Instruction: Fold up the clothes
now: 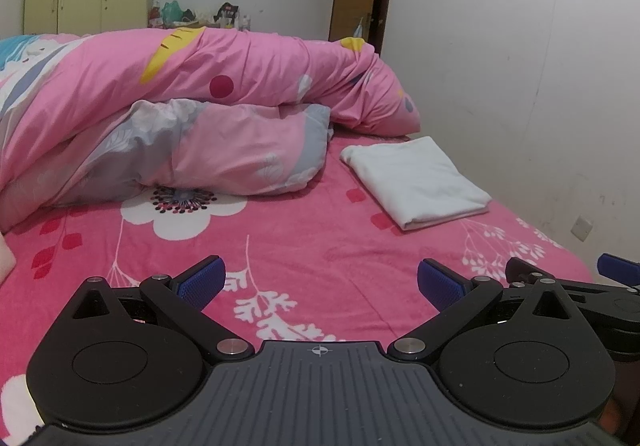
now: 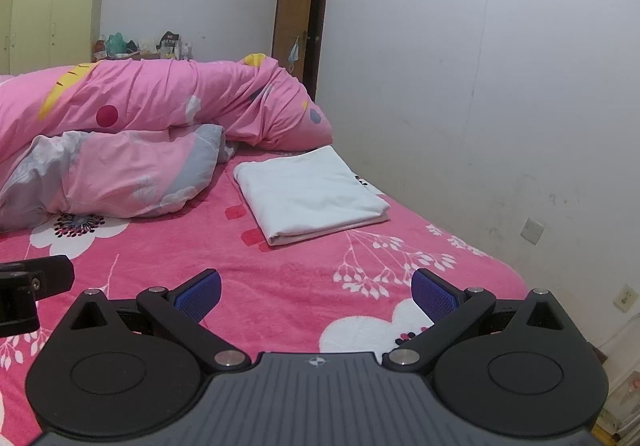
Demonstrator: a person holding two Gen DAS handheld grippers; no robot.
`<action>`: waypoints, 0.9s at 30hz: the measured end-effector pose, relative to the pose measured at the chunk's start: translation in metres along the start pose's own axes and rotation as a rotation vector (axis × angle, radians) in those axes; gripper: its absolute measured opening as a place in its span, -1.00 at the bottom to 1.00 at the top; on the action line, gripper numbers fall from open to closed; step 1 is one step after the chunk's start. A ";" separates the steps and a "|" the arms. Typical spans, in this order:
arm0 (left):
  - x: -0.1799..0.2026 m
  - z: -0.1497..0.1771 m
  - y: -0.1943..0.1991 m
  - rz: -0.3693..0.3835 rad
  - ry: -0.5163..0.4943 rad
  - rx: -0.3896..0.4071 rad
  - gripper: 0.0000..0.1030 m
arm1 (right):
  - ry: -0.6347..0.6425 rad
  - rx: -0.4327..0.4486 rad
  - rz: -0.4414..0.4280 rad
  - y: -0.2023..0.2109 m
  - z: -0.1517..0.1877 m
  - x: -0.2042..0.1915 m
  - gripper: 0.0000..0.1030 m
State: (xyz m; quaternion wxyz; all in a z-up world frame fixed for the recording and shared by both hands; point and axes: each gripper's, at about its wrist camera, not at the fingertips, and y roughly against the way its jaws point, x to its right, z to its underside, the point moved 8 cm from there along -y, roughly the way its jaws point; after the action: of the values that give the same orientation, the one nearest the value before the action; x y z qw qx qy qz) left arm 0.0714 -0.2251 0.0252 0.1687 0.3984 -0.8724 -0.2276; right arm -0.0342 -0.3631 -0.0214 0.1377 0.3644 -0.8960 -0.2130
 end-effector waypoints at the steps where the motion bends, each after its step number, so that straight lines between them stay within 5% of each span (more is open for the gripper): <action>1: 0.000 0.000 0.000 0.000 0.000 0.000 1.00 | 0.001 0.001 0.000 0.000 0.000 0.000 1.00; 27: -0.001 -0.001 -0.001 0.002 0.004 0.002 1.00 | 0.003 -0.005 0.000 0.000 0.002 0.000 1.00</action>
State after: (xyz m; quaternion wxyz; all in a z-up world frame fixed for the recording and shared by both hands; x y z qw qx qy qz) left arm 0.0727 -0.2254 0.0259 0.1700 0.3982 -0.8727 -0.2258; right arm -0.0353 -0.3628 -0.0229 0.1400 0.3646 -0.8952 -0.2149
